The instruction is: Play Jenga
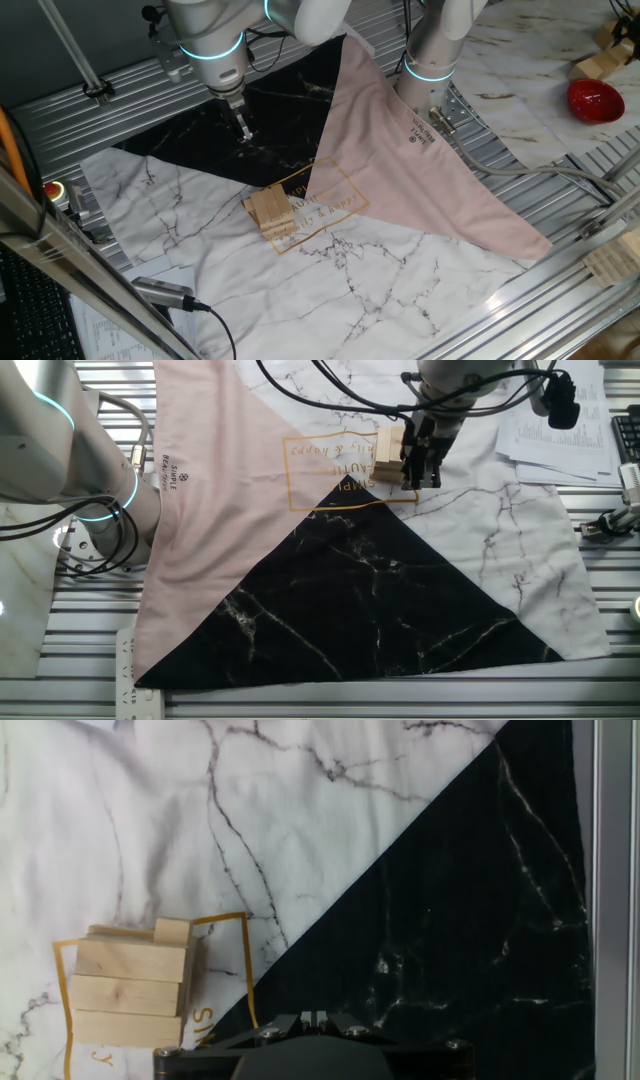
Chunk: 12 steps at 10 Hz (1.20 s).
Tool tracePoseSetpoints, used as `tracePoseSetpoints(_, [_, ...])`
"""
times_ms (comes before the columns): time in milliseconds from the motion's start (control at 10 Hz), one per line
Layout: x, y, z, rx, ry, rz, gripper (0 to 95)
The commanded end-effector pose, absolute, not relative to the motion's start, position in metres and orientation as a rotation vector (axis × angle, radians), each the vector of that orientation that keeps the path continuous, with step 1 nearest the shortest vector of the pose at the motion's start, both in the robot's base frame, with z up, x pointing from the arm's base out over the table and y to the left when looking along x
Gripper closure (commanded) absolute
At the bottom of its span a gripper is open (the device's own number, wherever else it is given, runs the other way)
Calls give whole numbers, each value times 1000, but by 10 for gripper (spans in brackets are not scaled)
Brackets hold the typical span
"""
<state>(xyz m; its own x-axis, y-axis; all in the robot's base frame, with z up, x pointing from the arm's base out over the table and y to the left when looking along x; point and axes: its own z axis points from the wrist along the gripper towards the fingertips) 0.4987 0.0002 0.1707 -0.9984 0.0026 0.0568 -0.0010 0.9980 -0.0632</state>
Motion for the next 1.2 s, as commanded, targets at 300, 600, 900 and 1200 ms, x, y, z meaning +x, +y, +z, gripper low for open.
tracePoseSetpoints(300, [499,0,171,0,-3078,98,950])
tracePoseSetpoints(600, [499,0,171,-1,-3073,100,950])
tracePoseSetpoints(900, [499,0,171,-1,-3069,101,950])
tracePoseSetpoints(1200, [501,2,170,-48,-3072,100,950])
